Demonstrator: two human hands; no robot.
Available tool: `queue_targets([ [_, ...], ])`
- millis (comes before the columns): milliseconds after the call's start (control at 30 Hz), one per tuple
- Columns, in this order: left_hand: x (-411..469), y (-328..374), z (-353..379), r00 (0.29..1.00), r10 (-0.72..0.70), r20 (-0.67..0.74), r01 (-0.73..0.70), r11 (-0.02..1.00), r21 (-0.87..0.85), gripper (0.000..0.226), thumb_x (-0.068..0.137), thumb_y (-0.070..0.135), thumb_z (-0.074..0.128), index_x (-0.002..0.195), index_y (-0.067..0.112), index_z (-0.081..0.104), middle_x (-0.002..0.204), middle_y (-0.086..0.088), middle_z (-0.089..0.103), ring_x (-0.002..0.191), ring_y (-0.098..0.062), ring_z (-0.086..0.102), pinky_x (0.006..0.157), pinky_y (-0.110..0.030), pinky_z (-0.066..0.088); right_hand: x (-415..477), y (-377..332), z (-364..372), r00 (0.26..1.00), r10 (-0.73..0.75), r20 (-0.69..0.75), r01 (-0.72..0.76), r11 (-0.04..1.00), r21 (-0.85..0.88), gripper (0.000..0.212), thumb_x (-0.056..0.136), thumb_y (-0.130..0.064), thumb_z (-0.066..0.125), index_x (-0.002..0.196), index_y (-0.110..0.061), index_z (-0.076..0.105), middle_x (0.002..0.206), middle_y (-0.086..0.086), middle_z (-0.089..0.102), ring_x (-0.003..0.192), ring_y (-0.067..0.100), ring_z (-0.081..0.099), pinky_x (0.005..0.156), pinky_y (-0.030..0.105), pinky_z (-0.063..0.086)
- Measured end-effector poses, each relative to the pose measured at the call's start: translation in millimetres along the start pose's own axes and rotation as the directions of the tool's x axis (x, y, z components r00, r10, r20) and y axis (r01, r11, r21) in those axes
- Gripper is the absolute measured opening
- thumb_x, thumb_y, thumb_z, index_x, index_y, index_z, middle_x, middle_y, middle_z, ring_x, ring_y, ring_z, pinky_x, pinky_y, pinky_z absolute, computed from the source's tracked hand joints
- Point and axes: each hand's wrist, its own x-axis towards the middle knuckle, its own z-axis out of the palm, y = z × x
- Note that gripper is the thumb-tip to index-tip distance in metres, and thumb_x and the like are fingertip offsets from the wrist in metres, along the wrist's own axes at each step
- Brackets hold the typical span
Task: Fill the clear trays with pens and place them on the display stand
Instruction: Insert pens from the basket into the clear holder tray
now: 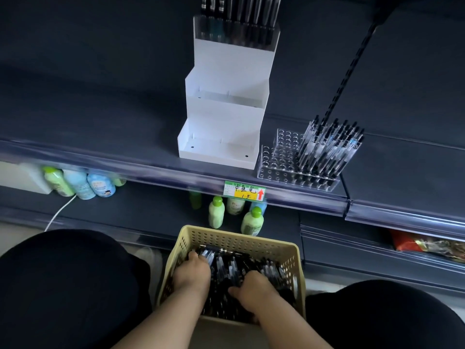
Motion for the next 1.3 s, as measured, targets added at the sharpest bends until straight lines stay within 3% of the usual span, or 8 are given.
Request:
queue_targets([
  [300, -7.8, -1.8, -4.8, 0.995, -0.038, 0.091, 0.034, 0.999, 0.042, 0.041, 0.092, 0.008, 0.041, 0.133, 0.016, 0.046, 0.138, -0.004, 0.046, 0.125, -0.020, 0.047, 0.091, -0.033, 0.045, -10.5, 5.3, -10.4, 0.989, -0.077, 0.123, 0.068, 0.995, 0.076, 0.029, 0.089, -0.033, 0.056, 0.102, -0.007, 0.057, 0.111, 0.013, 0.066, 0.085, 0.020, 0.059, 0.069, 0.025, 0.043],
  [433, -14.7, -8.9, -20.8, 0.994, -0.037, 0.099, 0.038, 0.999, 0.000, 0.035, 0.090, 0.005, 0.048, 0.121, 0.016, 0.058, 0.125, -0.004, 0.059, 0.115, -0.022, 0.056, 0.086, -0.027, 0.046, -20.8, 10.5, -22.7, 0.990, -0.091, 0.109, 0.090, 0.996, 0.014, 0.023, 0.090, -0.032, 0.054, 0.081, -0.011, 0.051, 0.077, 0.003, 0.058, 0.063, 0.013, 0.051, 0.053, 0.021, 0.040],
  [567, -22.6, -15.7, -29.4, 0.999, 0.053, -0.007, -0.053, 0.972, -0.231, 0.019, 0.092, 0.034, 0.051, 0.105, 0.022, 0.061, 0.105, 0.002, 0.064, 0.094, -0.020, 0.061, 0.073, -0.027, 0.046, -29.1, 16.9, -26.7, 0.981, -0.151, 0.125, 0.144, 0.988, 0.062, 0.018, 0.087, -0.023, 0.056, 0.077, -0.008, 0.055, 0.058, 0.002, 0.057, 0.048, 0.012, 0.052, 0.061, 0.024, 0.049],
  [767, -34.5, -13.7, -37.5, 0.974, 0.083, -0.212, -0.172, 0.880, -0.443, 0.016, 0.088, 0.040, 0.053, 0.097, 0.028, 0.058, 0.088, 0.009, 0.064, 0.080, -0.015, 0.059, 0.066, -0.025, 0.046, -41.7, 19.5, -28.2, 0.970, -0.239, -0.040, 0.242, 0.954, 0.178, 0.044, 0.082, -0.023, 0.059, 0.121, -0.016, 0.041, 0.086, 0.000, 0.057, 0.059, 0.011, 0.060, 0.048, 0.020, 0.046],
  [867, -39.2, -11.2, -41.2, 0.967, 0.094, -0.237, -0.209, 0.823, -0.528, 0.008, 0.086, 0.038, 0.055, 0.092, 0.033, 0.054, 0.089, 0.014, 0.065, 0.084, -0.014, 0.062, 0.077, -0.030, 0.051, -43.9, 16.1, -30.0, 0.949, -0.265, -0.168, 0.300, 0.926, 0.230, 0.045, 0.084, -0.026, 0.055, 0.125, -0.016, 0.039, 0.096, -0.001, 0.057, 0.068, 0.014, 0.062, 0.046, 0.017, 0.041],
  [1033, -46.8, -6.1, -56.2, 0.940, 0.095, -0.328, -0.304, 0.666, -0.681, 0.014, 0.086, 0.032, 0.059, 0.099, 0.033, 0.053, 0.078, 0.024, 0.052, 0.073, 0.006, 0.052, 0.059, -0.014, 0.039, -48.7, 6.9, -43.0, 0.905, -0.271, -0.328, 0.372, 0.878, 0.302, 0.026, 0.093, -0.026, 0.044, 0.117, -0.016, 0.047, 0.090, 0.001, 0.062, 0.068, 0.015, 0.064, 0.044, 0.014, 0.039],
  [1200, -53.2, 4.0, -91.6, 0.905, 0.108, -0.412, -0.405, 0.511, -0.758, 0.032, 0.082, 0.026, 0.065, 0.105, 0.032, 0.045, 0.083, 0.016, 0.063, 0.078, 0.004, 0.057, 0.061, -0.012, 0.037, -56.0, -4.6, -81.1, 0.763, -0.314, -0.566, 0.502, 0.838, 0.213, 0.009, 0.091, -0.026, 0.053, 0.097, -0.020, 0.051, 0.076, -0.007, 0.058, 0.061, 0.002, 0.053, 0.045, 0.007, 0.036],
  [1300, -53.6, 13.3, -120.4, 0.870, 0.120, -0.478, -0.474, 0.466, -0.747, 0.040, 0.081, 0.025, 0.067, 0.105, 0.041, 0.039, 0.080, 0.015, 0.065, 0.072, 0.010, 0.055, 0.056, -0.006, 0.035, -65.0, -11.6, -113.6, 0.670, -0.303, -0.678, 0.603, 0.754, 0.259, 0.036, 0.087, -0.019, 0.059, 0.116, -0.022, 0.038, 0.078, -0.009, 0.060, 0.066, 0.005, 0.058, 0.056, 0.024, 0.051],
])
